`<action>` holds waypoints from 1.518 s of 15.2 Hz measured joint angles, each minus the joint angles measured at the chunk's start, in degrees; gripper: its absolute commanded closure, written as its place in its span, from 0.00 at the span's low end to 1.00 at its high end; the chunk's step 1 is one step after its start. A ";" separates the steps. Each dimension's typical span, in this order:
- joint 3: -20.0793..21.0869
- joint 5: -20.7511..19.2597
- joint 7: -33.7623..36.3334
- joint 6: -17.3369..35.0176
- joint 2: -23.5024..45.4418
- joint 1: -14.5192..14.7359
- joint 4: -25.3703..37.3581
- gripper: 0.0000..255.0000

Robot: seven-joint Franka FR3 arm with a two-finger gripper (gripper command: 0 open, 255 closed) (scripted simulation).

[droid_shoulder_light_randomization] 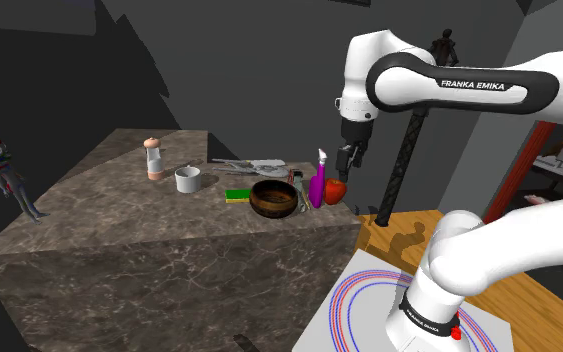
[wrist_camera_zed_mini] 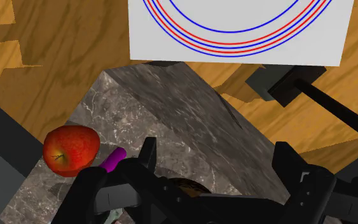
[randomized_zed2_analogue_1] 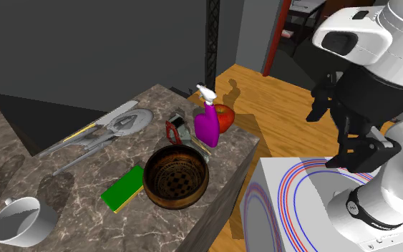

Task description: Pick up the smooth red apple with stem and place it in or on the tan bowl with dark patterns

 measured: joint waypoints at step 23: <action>-27.25 -1.04 -25.26 24.00 29.57 -6.17 9.65 0.00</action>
